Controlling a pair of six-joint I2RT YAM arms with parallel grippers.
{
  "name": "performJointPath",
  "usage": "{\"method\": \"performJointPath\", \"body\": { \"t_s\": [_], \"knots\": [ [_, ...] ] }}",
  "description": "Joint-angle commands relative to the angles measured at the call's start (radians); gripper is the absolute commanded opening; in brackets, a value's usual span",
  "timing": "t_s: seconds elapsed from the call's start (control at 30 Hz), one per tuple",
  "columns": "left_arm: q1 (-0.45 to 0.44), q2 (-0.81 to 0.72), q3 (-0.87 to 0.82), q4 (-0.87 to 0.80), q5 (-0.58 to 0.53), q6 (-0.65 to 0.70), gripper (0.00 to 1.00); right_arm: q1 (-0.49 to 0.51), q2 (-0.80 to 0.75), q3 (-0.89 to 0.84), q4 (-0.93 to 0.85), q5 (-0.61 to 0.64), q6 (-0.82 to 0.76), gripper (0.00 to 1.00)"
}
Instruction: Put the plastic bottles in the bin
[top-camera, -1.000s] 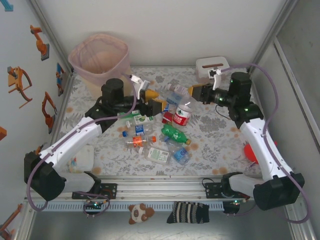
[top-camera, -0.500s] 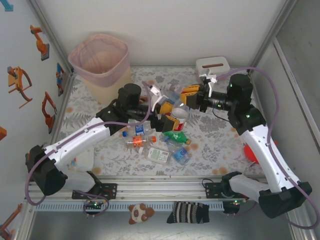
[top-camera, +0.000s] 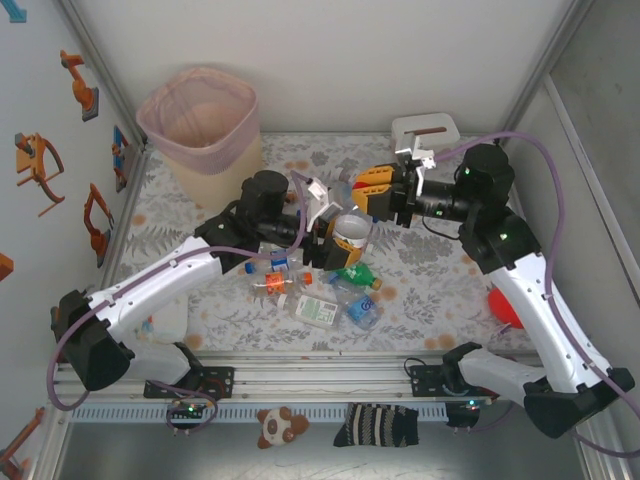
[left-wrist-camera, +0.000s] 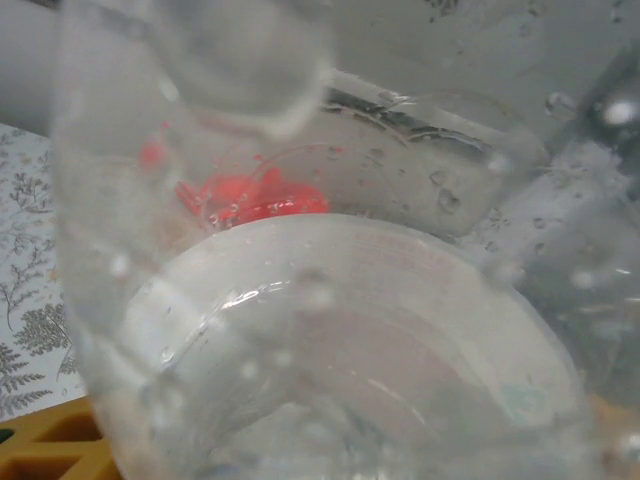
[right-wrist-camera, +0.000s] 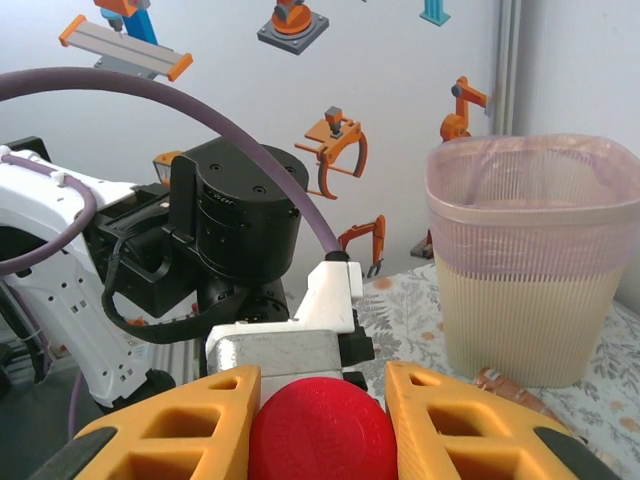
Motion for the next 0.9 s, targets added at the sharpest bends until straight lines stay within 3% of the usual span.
{"method": "performJointPath", "body": {
  "t_s": [0.0,0.17,0.27,0.33,0.43,0.53,0.87],
  "knots": [
    [-0.007,-0.031,0.021,0.004,0.034,0.043,0.61,0.019,-0.017,0.024,0.011,0.006,0.005,0.0],
    [-0.007,-0.045,0.022,-0.011,0.01,0.045,0.54,0.026,-0.016,0.03,-0.01,0.016,0.002,0.01],
    [-0.005,-0.067,0.003,0.01,-0.039,0.045,0.54,0.027,-0.011,0.046,-0.056,0.049,0.002,0.32],
    [-0.002,-0.081,-0.003,0.008,-0.08,0.047,0.54,0.027,-0.02,0.047,-0.075,0.078,0.001,0.46],
    [0.01,-0.094,0.001,-0.01,-0.126,0.051,0.55,0.027,-0.044,0.038,-0.091,0.15,0.0,0.55],
    [0.037,-0.102,0.008,-0.037,-0.196,0.05,0.55,0.028,-0.08,0.026,-0.1,0.229,-0.008,0.71],
    [0.177,-0.066,0.173,-0.244,-0.465,0.033,0.56,0.027,-0.155,-0.01,-0.134,0.412,-0.038,0.72]
  ]
}}
